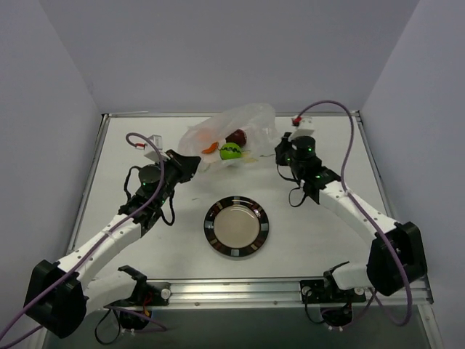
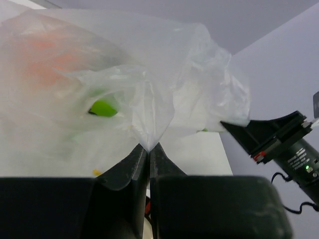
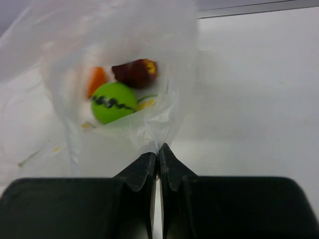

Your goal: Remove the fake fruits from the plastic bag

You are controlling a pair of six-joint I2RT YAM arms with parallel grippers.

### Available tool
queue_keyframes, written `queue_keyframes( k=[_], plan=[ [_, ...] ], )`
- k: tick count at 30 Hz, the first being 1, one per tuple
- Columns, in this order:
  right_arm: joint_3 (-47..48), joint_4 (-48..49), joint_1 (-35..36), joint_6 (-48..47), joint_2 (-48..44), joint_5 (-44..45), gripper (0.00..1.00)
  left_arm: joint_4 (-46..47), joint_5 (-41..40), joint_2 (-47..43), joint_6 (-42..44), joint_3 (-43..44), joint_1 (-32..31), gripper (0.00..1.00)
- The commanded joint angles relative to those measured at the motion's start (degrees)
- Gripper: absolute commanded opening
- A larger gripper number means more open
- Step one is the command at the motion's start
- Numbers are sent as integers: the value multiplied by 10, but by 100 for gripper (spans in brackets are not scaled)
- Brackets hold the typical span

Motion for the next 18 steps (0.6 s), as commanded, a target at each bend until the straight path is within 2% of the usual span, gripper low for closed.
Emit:
queue_keyframes(
  k=[1,2,4,7,12,18],
  plan=[
    [-71,17,-83,61,-28,-43,0,15,-9,2,-20,-10,-19,2],
    [-87,22,-108,68,-36,-56,0,13,-14,-3,-19,-14,-23,2],
    [-119,34,-117,82,-51,-53,0,-14,-40,-8,-5,-11,-31,2],
    [-120,43,-131,95,-14,-40,0,-27,-78,4,24,-4,-33,2],
    [-108,64,-144,118,75,-44,0,-17,-88,94,42,21,-20,2],
    [-82,77,-144,117,112,-38,11,17,-85,166,44,32,-13,2]
  ],
)
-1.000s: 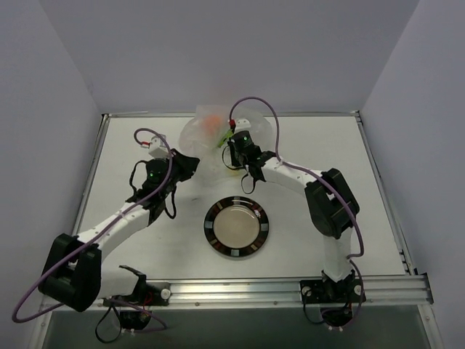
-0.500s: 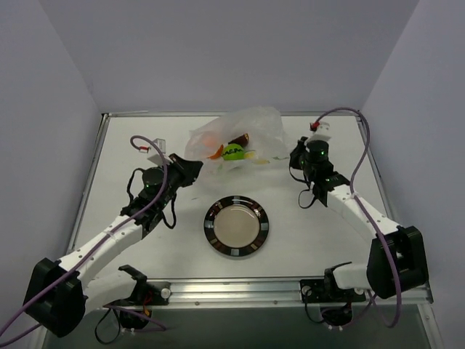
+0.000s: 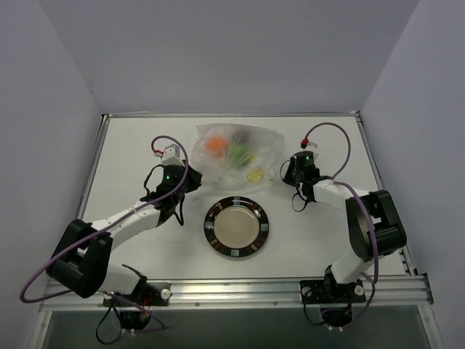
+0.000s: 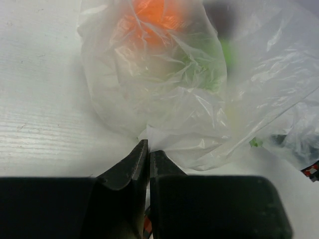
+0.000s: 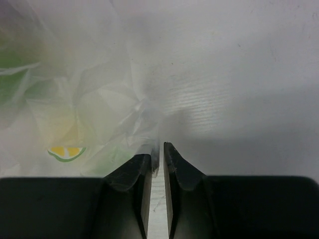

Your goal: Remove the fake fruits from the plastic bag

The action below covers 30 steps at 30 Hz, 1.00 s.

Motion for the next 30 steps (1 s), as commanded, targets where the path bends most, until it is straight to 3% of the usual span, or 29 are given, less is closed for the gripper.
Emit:
queue_keyframes(
  k=[1,2,5,6,8,11,12,14,15,19,23,30],
  plan=[
    [40,23,-4,3,-2,6,12,39,-8,20,15,43,9,2],
    [45,19,-4,2,-6,7,16,45,-3,23,15,46,9,2],
    [44,-10,5,-7,-54,31,56,57,14,16,24,43,5,2],
    [39,-23,11,-11,-70,40,74,56,15,10,26,39,4,2],
    [34,-36,27,-17,-117,56,82,47,17,-18,35,29,-1,2],
    [33,-65,58,-36,-168,74,85,19,20,-63,53,21,-6,8],
    [38,-77,66,-44,-179,80,85,7,21,-74,59,21,-9,20],
    [42,-87,93,-55,-200,91,85,-27,23,-109,76,22,-16,34],
    [44,-91,102,-60,-205,91,85,-41,25,-121,82,25,-18,48],
    [55,-101,124,-68,-216,88,85,-119,27,-181,106,36,-24,74],
    [53,-101,132,-66,-233,96,85,-202,21,-229,127,43,-29,87],
    [65,-88,148,-61,-202,116,84,-282,-71,-236,198,120,-69,89]
  ],
)
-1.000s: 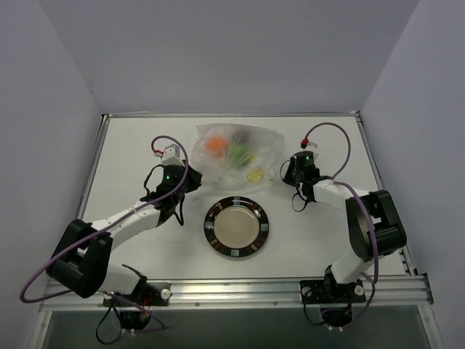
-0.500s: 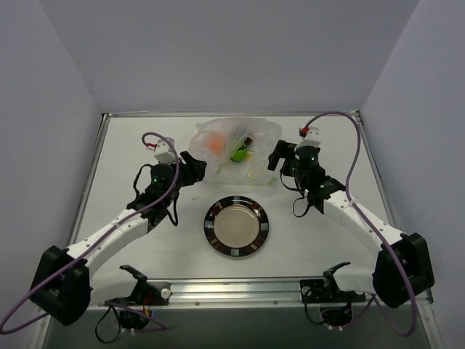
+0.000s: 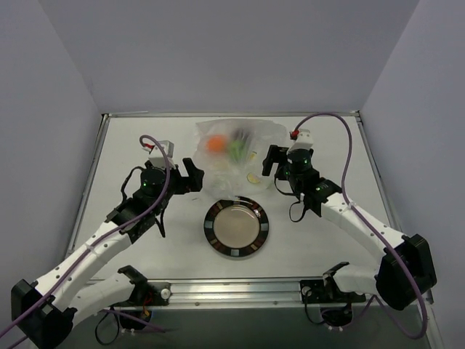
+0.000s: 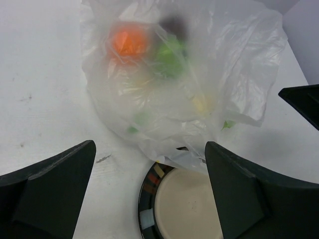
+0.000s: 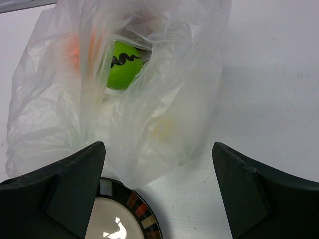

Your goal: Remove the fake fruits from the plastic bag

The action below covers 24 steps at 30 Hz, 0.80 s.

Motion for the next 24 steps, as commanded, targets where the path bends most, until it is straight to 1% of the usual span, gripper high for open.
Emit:
queue_keyframes(
  k=[1,3,4,6,7,9,10,13,14,16,17,18,21,24],
  plan=[
    [29,13,8,-1,27,33,84,-47,-73,15,80,80,-44,90],
    [38,18,8,3,43,43,84,-50,-89,40,105,120,-67,92],
    [43,22,8,4,58,45,84,-53,-91,76,119,135,-82,93],
    [54,34,8,7,74,35,82,-66,-70,117,123,176,-91,97],
    [57,40,8,9,89,30,82,-69,-43,157,125,187,-95,97],
    [63,46,7,12,106,27,80,-81,-25,195,124,216,-105,98],
    [69,47,6,14,122,29,80,-95,-21,230,128,225,-111,97],
    [66,46,2,15,136,46,74,-112,-36,286,142,254,-134,94],
    [61,46,1,16,137,51,69,-114,-48,299,145,261,-140,94],
    [53,47,-8,19,128,56,65,-122,-77,328,155,274,-148,94],
    [44,48,-13,21,124,53,61,-121,-92,336,157,275,-151,94],
    [40,49,-20,21,120,48,60,-119,-114,350,165,276,-155,94],
    [28,51,-33,20,102,29,58,-116,-129,372,178,287,-155,94],
    [15,62,-49,22,86,2,57,-147,-142,419,206,320,-156,94]
  ],
)
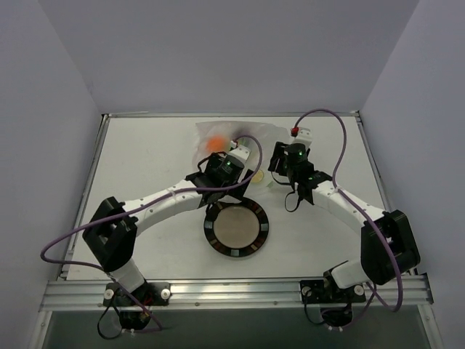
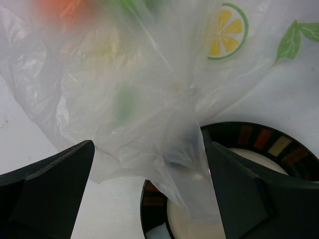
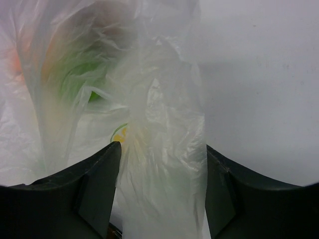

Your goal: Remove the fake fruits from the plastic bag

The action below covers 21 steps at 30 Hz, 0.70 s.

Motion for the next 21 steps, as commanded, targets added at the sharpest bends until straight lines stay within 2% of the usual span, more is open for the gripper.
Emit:
queue_keyframes(
  k=[1,5,8,9,11,12,13,15,18,21],
  plan=[
    [-16,27,-17,7,-37,-27,57,-42,-66,26,43,70,-4,94],
    [-26,45,-40,15,-36,-73,58,-45,-129,42,58,67,-13,95],
    [-30,57,-43,21,-30,-87,55,-44,-164,51,65,63,-15,97],
    [-29,60,-44,22,-24,-94,53,-43,-174,53,70,61,-15,75],
    [-27,62,-49,24,-18,-100,37,-42,-204,56,75,61,-15,46],
    [-26,62,-49,25,-15,-101,27,-41,-214,56,80,60,-15,16],
    [-24,61,-49,25,-14,-103,8,-43,-230,55,82,61,-15,4],
    [-26,62,-48,25,-29,-105,0,-52,-242,37,68,60,-16,2],
    [-31,61,-49,22,-65,-96,0,-10,-223,-27,58,32,-15,2],
    [-22,38,-48,14,-93,-101,0,-20,-210,-74,38,19,-12,3]
  ],
)
